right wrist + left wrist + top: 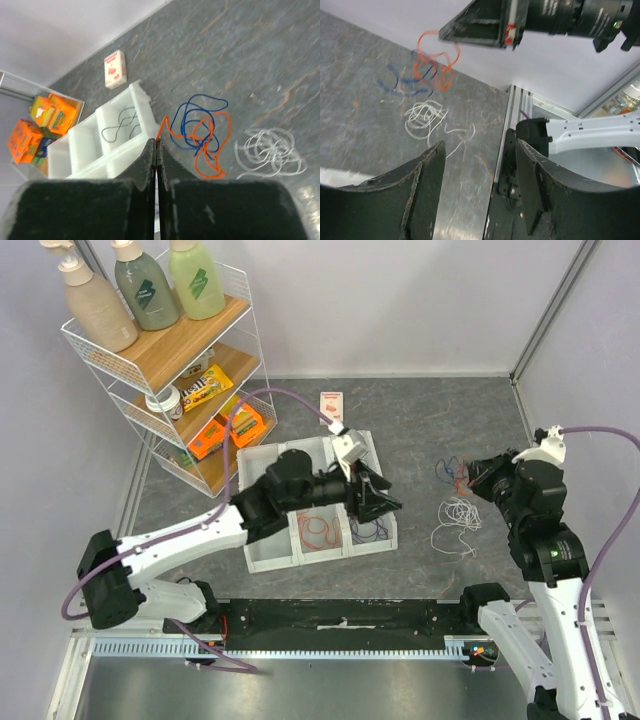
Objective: Untangle the cables
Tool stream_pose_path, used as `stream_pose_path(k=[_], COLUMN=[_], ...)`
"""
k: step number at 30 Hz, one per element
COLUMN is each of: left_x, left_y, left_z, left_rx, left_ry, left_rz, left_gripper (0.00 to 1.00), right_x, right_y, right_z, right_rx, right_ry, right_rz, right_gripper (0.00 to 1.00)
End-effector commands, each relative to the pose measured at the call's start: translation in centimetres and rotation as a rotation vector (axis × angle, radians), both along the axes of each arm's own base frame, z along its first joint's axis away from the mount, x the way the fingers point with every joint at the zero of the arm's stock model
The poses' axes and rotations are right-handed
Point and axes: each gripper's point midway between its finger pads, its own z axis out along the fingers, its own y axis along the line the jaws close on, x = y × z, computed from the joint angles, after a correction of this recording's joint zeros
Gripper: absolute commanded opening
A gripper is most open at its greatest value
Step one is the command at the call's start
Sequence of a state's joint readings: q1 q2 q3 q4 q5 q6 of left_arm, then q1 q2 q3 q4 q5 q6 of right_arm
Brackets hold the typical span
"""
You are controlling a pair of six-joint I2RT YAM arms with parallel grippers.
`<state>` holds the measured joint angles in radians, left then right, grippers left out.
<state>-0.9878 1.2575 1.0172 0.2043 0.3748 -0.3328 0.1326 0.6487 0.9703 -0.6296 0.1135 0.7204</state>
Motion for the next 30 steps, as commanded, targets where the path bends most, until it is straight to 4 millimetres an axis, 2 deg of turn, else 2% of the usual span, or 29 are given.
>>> stream_pose_path(k=[1,3,7,8,13,18,23,30], left_x=[0.1,0.1,1.1,1.2,1.6,2.4,2.9,2.2], left_y=[-4.2,-6.1,-9.0,-9.5,-11.4,-12.3,-13.1,-14.1], left_z=[2.3,1.1,-1.2,-1.9,-3.1,-3.8,-3.8,-5.4], left_rx=[-0.155,-0.162,-0.155,-0.149,-0.15,-0.159,-0.158,-0.131], left_ry=[-0.126,-0.171,-0.167,-0.156,-0.143,-0.143,-0.155,-0.115], left_rz=[0.064,0.079,0.102,0.099,0.114,0.137,0.144,0.088], left_gripper=[0.64,0.63,0.61,0.61,0.6,0.57,0.55,0.37], right_x=[-0.8,-1.2,-1.9,-2.0,-2.4,-2.4,-2.4,-2.4], right_y=[2.4,3.3,3.5,3.6,4.1,4.5,4.6,4.7], right_z=[-2.4,-2.9,-2.8,-2.9,-3.8,-4.8,-4.7,-4.1], right_rx=[0.221,0.285,0.348,0.358,0.375,0.391,0.397,0.425], right_ry=[0.077,0.091,0.079,0.079,0.107,0.13,0.125,0.114], right_rz=[0.029,0.054,0.047,0.047,0.068,0.081,0.085,0.081], right_gripper=[0.0,0.0,0.0,0.0,0.0,0.0,0.0,0.0])
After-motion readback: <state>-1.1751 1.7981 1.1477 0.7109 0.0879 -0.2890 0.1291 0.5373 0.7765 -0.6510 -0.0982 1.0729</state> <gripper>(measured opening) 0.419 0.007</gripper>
